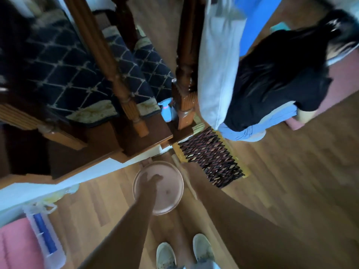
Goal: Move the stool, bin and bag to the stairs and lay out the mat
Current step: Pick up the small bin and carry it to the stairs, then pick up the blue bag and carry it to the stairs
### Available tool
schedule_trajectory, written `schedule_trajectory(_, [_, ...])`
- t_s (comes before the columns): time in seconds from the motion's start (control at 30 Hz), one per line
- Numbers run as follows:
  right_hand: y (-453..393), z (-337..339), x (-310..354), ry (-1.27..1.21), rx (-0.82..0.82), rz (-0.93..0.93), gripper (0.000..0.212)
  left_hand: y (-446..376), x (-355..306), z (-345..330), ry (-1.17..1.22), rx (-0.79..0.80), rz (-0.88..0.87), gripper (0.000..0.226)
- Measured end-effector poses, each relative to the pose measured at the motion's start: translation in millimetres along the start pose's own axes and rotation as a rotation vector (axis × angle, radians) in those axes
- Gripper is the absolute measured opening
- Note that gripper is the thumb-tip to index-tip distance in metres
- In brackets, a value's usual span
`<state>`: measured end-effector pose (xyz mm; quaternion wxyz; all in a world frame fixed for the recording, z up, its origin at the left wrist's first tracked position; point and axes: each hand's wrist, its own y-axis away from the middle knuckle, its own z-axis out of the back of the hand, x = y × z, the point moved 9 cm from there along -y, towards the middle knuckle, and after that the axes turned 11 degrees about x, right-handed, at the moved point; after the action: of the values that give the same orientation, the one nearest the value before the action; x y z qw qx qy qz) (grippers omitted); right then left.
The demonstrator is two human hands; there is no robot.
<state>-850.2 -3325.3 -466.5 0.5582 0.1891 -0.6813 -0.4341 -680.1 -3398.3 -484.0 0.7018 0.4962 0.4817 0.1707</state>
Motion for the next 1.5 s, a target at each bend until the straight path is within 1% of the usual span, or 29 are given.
schedule_trajectory(0.07, [44.5, 13.3, 27.3, -0.051, 0.006, 0.016, 0.037, 32.2, -33.6, -23.3, -0.063, 0.035, -0.04, 0.043])
schedule_trajectory(0.1, [67.0, 23.8, 36.5, -0.079, -0.01, 0.021, 0.036, 47.1, -48.8, -36.8, -0.097, 0.059, -0.069, 0.047])
schedule_trajectory(0.17, [114.7, 45.0, 48.1, -0.169, -0.063, 0.021, 0.029, 85.0, -78.4, -57.2, -0.19, 0.062, -0.125, 0.07])
schedule_trajectory(0.2, [136.0, 55.6, 53.0, -0.198, -0.098, 0.037, 0.031, 104.5, -90.2, -68.5, -0.192, 0.084, -0.121, 0.071])
schedule_trajectory(0.27, [168.0, 72.6, 55.5, -0.23, -0.148, 0.033, 0.049, 143.1, -109.6, -89.9, -0.189, 0.131, -0.135, 0.06])
schedule_trajectory(0.37, [203.8, 100.4, 49.8, -0.309, -0.263, 0.051, 0.078, 189.0, -129.1, -123.1, -0.287, 0.205, -0.211, 0.064])
schedule_trajectory(0.4, [215.3, 110.1, 46.3, -0.342, -0.299, 0.074, 0.079, 199.0, -133.7, -131.2, -0.309, 0.214, -0.24, 0.065])
schedule_trajectory(0.5, [271.6, 126.1, 48.3, -0.412, -0.399, 0.099, 0.049, 231.1, -138.7, -157.4, -0.3, 0.301, -0.248, 0.062])
schedule_trajectory(0.53, [288.6, 129.6, 50.1, -0.415, -0.431, 0.109, 0.049, 237.9, -138.6, -164.8, -0.31, 0.335, -0.258, 0.059])
schedule_trajectory(0.6, [313.7, 136.6, 39.7, -0.46, -0.494, 0.128, 0.059, 257.3, -137.2, -180.7, -0.361, 0.416, -0.293, 0.055])
schedule_trajectory(0.63, [328.8, 137.5, 37.2, -0.483, -0.522, 0.143, 0.059, 266.9, -137.3, -187.5, -0.385, 0.45, -0.313, 0.053])
schedule_trajectory(0.7, [355.1, 142.4, 27.8, -0.51, -0.59, 0.177, 0.056, 288.0, -137.4, -200.5, -0.44, 0.501, -0.37, 0.043])
schedule_trajectory(0.73, [366.0, 144.3, 23.3, -0.521, -0.605, 0.19, 0.055, 296.3, -139.3, -206.9, -0.466, 0.515, -0.424, 0.036])
schedule_trajectory(0.8, [393.4, 148.3, 14.9, -0.551, -0.652, 0.233, 0.047, 320.4, -137.4, -220.4, -0.533, 0.555, -0.495, 0.029])
schedule_trajectory(0.87, [413.0, 155.1, -0.5, -0.603, -0.705, 0.256, 0.036, 336.7, -127.8, -234.8, -0.548, 0.592, -0.497, 0.036])
schedule_trajectory(0.97, [444.8, 160.6, -27.8, -0.714, -0.763, 0.263, 0.05, 356.5, -101.9, -258.7, -0.622, 0.632, -0.429, 0.052])
schedule_trajectory(1.07, [481.4, 164.5, -62.4, -0.772, -0.852, 0.274, 0.062, 383.2, -73.9, -287.1, -0.704, 0.723, -0.432, 0.067])
schedule_trajectory(1.17, [515.2, 165.9, -100.0, -0.82, -0.911, 0.269, 0.054, 409.0, -43.7, -307.0, -0.782, 0.756, -0.438, 0.085])
schedule_trajectory(1.2, [525.0, 165.2, -113.2, -0.843, -0.922, 0.269, 0.051, 417.4, -31.9, -313.0, -0.801, 0.77, -0.436, 0.085])
schedule_trajectory(1.3, [556.7, 162.1, -155.1, -0.871, -0.978, 0.267, 0.047, 447.5, 7.3, -328.4, -0.837, 0.82, -0.429, 0.072])
schedule_trajectory(1.33, [568.0, 159.7, -167.3, -0.882, -1.0, 0.284, 0.047, 455.4, 22.1, -332.6, -0.846, 0.84, -0.416, 0.075])
schedule_trajectory(1.4, [588.2, 154.4, -195.5, -0.941, -1.024, 0.31, 0.055, 474.7, 54.6, -343.0, -0.856, 0.905, -0.396, 0.088])
schedule_trajectory(1.43, [599.3, 152.4, -208.8, -0.957, -1.037, 0.319, 0.055, 483.5, 70.1, -347.1, -0.862, 0.926, -0.389, 0.092])
schedule_trajectory(1.5, [624.2, 147.0, -237.8, -0.976, -1.075, 0.318, 0.045, 502.8, 102.3, -353.5, -0.879, 0.965, -0.375, 0.092])
